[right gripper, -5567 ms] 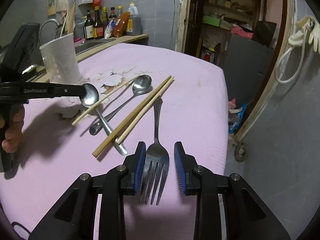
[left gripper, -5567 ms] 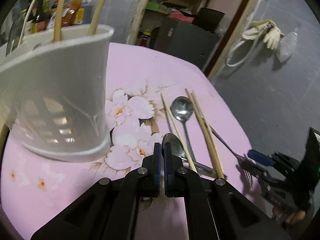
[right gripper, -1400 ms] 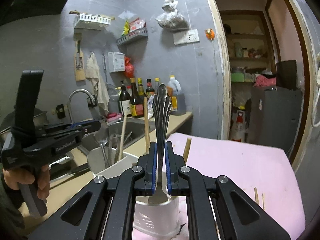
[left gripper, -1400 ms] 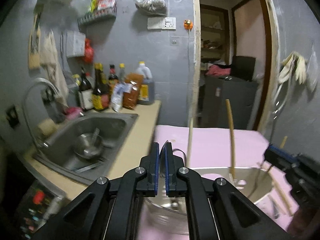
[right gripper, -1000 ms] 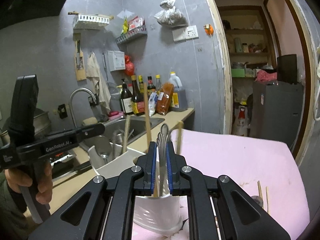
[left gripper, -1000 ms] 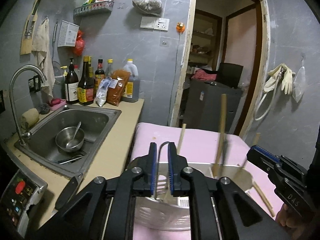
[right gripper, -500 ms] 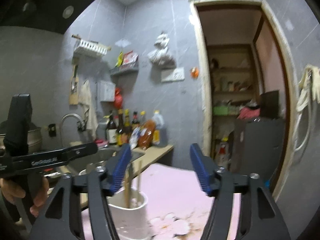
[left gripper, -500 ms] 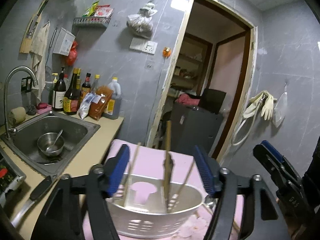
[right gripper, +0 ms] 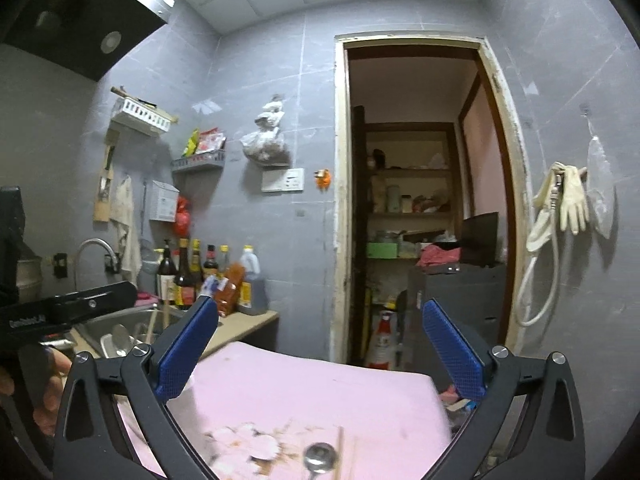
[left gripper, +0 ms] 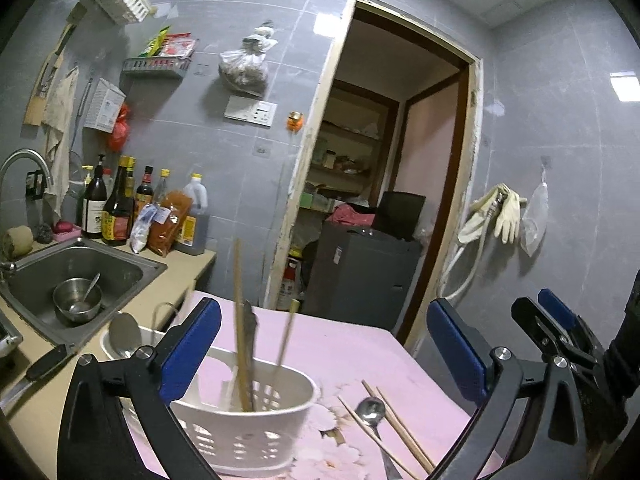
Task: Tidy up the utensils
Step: 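Move both open tools back down to the remaining utensils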
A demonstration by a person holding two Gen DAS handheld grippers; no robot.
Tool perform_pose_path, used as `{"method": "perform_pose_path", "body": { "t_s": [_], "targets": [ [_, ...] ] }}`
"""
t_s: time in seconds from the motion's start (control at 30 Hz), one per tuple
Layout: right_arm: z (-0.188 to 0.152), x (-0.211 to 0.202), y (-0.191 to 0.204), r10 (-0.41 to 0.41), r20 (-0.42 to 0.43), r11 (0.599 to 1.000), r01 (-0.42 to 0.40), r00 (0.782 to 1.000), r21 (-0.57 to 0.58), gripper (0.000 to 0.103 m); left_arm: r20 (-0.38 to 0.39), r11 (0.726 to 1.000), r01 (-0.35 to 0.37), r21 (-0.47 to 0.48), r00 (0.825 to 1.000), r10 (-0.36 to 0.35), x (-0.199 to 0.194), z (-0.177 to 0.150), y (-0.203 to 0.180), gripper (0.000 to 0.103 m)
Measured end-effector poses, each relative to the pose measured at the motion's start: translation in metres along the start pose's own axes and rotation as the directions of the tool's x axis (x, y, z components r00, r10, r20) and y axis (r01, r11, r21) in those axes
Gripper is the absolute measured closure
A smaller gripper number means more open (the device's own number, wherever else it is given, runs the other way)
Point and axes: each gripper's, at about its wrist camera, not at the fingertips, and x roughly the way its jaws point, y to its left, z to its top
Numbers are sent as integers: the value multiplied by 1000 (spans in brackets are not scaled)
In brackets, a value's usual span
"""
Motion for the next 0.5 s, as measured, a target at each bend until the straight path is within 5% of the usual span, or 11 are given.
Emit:
{"method": "perform_pose_path", "body": {
  "t_s": [0.5],
  "targets": [
    [-44,-2,-51,-54,-167,997,43,985,-68,0,-190,996,35,81,982,-19,40,-61,-56,2]
  ]
}}
